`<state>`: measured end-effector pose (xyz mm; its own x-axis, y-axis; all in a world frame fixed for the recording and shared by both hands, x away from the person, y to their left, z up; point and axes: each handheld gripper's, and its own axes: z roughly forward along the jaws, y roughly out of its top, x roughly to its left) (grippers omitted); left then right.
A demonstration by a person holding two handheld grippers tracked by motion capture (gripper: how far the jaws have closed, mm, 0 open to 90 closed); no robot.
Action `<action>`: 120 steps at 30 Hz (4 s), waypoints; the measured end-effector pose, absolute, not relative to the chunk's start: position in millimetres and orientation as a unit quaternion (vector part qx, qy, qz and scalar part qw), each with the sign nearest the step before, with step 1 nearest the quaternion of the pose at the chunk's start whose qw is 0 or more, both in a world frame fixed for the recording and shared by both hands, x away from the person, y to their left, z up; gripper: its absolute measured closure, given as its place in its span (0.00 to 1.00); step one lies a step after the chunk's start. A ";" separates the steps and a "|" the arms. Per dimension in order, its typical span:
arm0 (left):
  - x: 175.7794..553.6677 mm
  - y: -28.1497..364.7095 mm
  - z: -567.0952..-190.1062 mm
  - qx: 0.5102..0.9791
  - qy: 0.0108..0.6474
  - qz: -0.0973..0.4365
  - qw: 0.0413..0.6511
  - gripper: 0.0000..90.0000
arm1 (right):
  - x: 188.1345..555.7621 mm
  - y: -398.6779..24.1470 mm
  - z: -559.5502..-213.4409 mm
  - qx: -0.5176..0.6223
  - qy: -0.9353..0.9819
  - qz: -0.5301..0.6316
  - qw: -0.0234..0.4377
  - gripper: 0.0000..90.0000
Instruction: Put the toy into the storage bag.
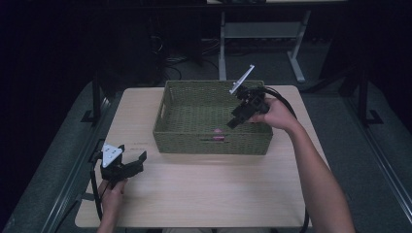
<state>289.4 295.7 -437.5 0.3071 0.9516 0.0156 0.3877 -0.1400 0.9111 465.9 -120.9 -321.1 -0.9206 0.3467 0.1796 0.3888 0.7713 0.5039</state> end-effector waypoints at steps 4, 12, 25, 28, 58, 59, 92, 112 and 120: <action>289.2 295.9 -437.4 0.681 0.491 0.325 0.434 0.15 | 459.9 -120.8 -316.1 -0.190 -0.940 -0.280 0.036 0.34; 289.3 295.8 -437.5 0.681 0.492 0.325 0.434 0.15 | 449.2 -125.0 -311.2 -0.187 -0.939 -0.285 0.035 0.33; 289.0 296.2 -437.5 0.681 0.492 0.326 0.433 0.15 | 430.4 -136.8 -310.2 -0.187 -0.934 -0.301 0.030 0.29; 289.1 296.5 -437.5 0.681 0.492 0.326 0.432 0.15 | 425.6 -138.9 -309.4 -0.188 -0.934 -0.303 0.027 0.28; 288.6 295.9 -437.6 0.683 0.492 0.327 0.430 0.15 | 377.0 -151.4 -328.6 -0.169 -0.935 -0.311 0.015 0.26; 288.8 296.1 -437.8 0.682 0.492 0.327 0.431 0.15 | 376.0 -151.6 -330.4 -0.169 -0.935 -0.312 0.016 0.26; 288.3 296.2 -438.1 0.685 0.492 0.329 0.425 0.15 | 345.3 -173.5 -387.3 -0.199 -0.926 -0.318 0.037 0.25; 287.5 293.9 -438.4 0.691 0.487 0.328 0.422 0.15 | 322.2 -192.3 -414.8 -0.213 -0.927 -0.306 0.045 0.24; 288.1 290.9 -438.5 0.691 0.485 0.330 0.422 0.15 | 309.4 -201.3 -419.5 -0.220 -0.927 -0.303 0.037 0.25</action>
<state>288.1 290.9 -438.5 0.3124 0.9488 0.0463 0.3922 -0.1732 0.9034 309.4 -201.3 -419.5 -0.9008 0.3846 0.2015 0.4293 0.7197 0.5457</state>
